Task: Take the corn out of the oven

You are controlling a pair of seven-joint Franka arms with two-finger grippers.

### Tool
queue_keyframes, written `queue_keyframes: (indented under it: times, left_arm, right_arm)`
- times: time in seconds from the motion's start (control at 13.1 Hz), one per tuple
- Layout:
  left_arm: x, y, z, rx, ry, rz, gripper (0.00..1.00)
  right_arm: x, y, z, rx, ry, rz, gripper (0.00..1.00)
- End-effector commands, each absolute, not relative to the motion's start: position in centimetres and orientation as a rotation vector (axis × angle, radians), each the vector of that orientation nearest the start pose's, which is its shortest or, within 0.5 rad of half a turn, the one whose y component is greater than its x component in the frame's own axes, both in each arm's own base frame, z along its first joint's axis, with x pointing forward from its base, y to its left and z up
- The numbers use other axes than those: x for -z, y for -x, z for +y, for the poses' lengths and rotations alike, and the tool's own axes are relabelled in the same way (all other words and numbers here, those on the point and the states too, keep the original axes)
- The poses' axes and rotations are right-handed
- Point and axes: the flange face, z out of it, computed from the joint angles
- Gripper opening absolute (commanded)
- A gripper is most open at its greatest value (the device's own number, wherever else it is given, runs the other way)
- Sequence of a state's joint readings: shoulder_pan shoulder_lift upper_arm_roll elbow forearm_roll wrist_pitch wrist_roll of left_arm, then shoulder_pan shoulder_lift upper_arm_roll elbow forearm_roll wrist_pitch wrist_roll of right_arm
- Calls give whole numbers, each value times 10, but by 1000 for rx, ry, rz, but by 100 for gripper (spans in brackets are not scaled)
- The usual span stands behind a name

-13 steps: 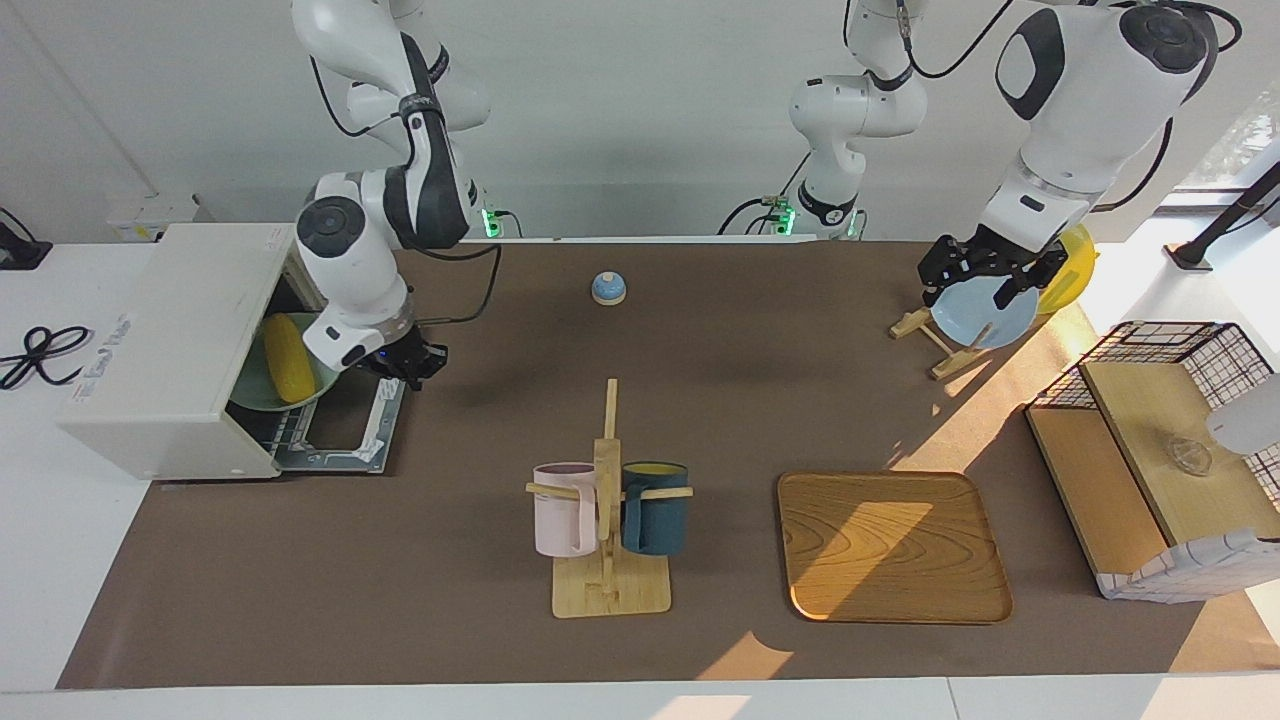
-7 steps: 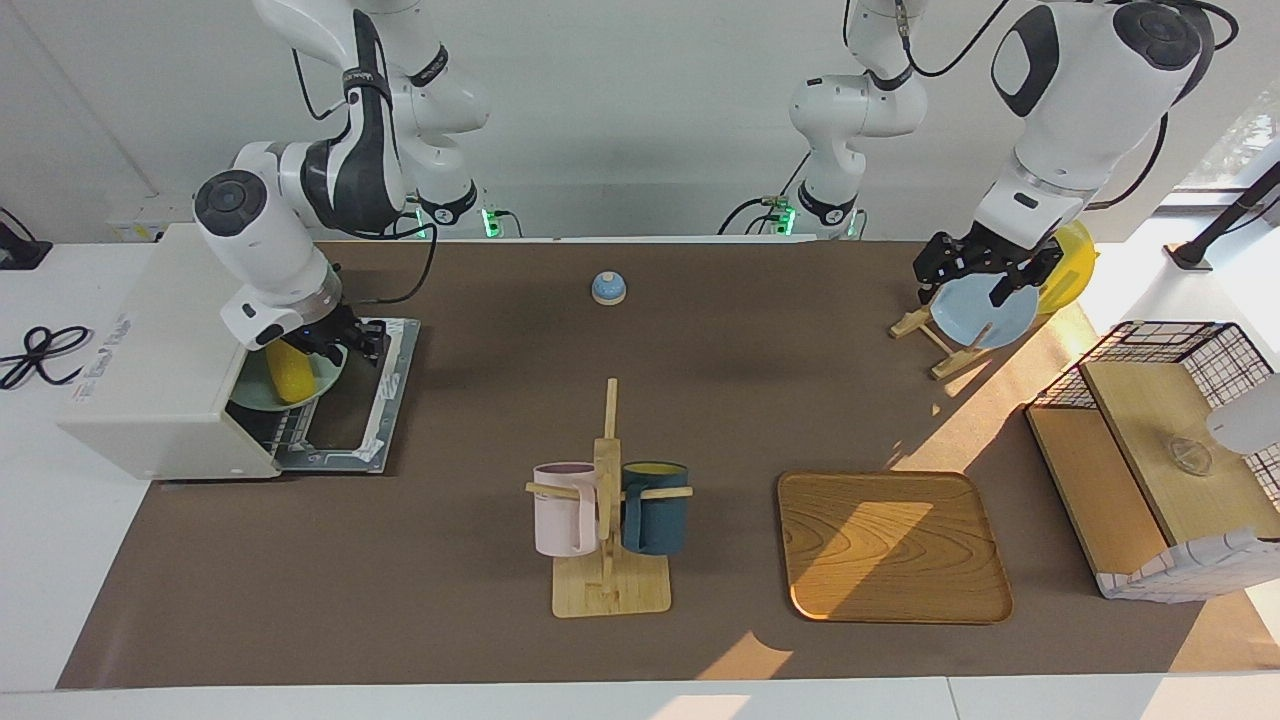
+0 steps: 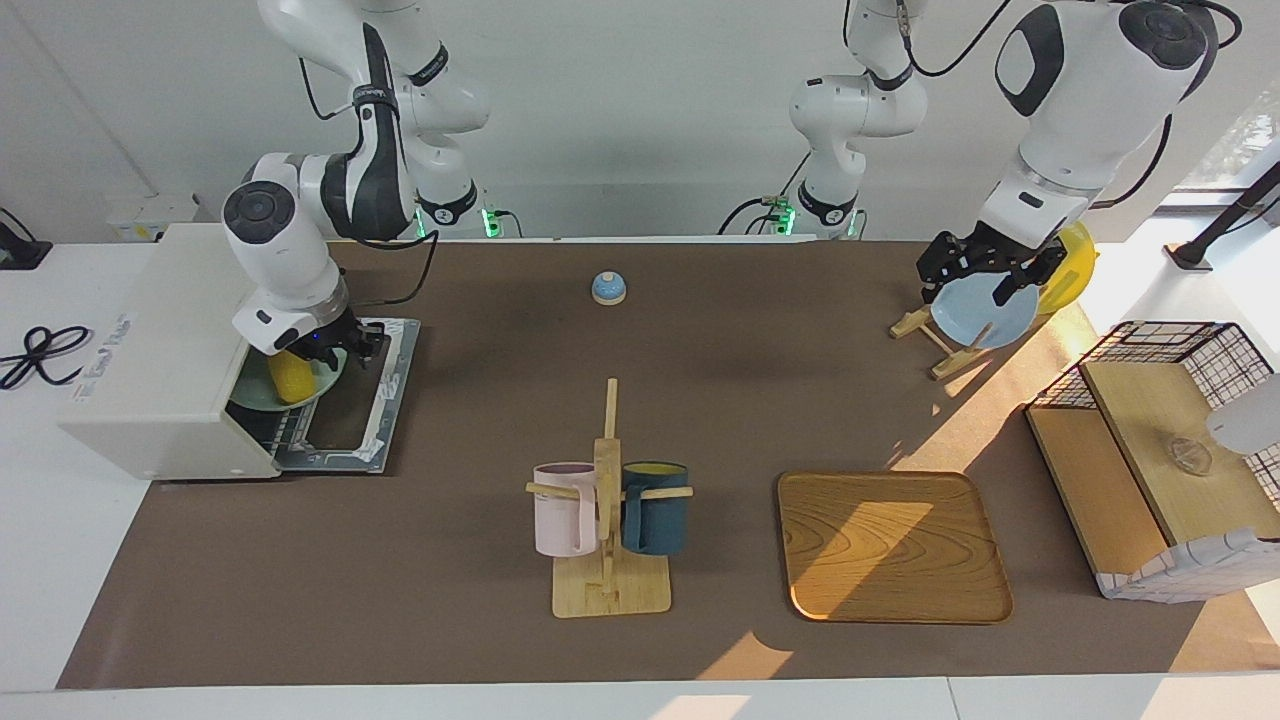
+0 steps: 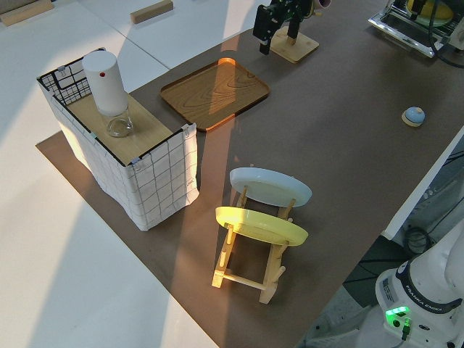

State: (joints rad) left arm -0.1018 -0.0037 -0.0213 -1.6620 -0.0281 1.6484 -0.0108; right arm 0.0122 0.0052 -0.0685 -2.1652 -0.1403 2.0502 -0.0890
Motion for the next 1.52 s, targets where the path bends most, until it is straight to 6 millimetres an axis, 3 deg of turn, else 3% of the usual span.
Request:
queue_keyframes:
  times: [0.0, 0.15, 0.23, 0.38, 0.46, 0.53, 0.68, 0.84, 1.07, 1.29, 1.45]
  left_arm:
    - [-593, -543, -67, -28, 3173, 176, 100]
    - [-594, -544, -66, -16, 3175, 173, 100]
    - [-594, -544, -67, -13, 3176, 170, 100]
    - [-593, -542, -71, -11, 3176, 185, 100]
    - [-593, -541, -75, -9, 3175, 196, 100]
    - [-593, -541, -79, -9, 3174, 209, 100]
    - [-591, -541, -86, 1, 3183, 227, 100]
    - [-583, -544, -97, 37, 3201, 246, 100]
    - [-578, -550, -99, 72, 3228, 235, 100]
    - [-565, -551, -99, 65, 3227, 236, 100]
    - [-569, -553, -94, 83, 3228, 224, 100]
  right_arm:
    - [-375, -503, -46, -159, 3247, -201, 44]
    - [-369, -500, -51, -177, 3244, -188, 28]
    - [-368, -500, -52, -187, 3244, -187, 0]
    - [-372, -503, -39, -190, 3244, -226, 0]
    - [-374, -507, -18, -188, 3244, -277, 0]
    - [-381, -511, 8, -196, 3244, -336, 0]
    - [-410, -529, 57, -255, 3271, -294, 0]
    - [-431, -543, 119, -297, 3299, -289, 0]
    - [-433, -544, 217, -237, 3332, -222, 0]
    - [-393, -562, 331, -202, 3393, -22, 0]
    - [-366, -563, 362, -179, 3350, 120, 0]
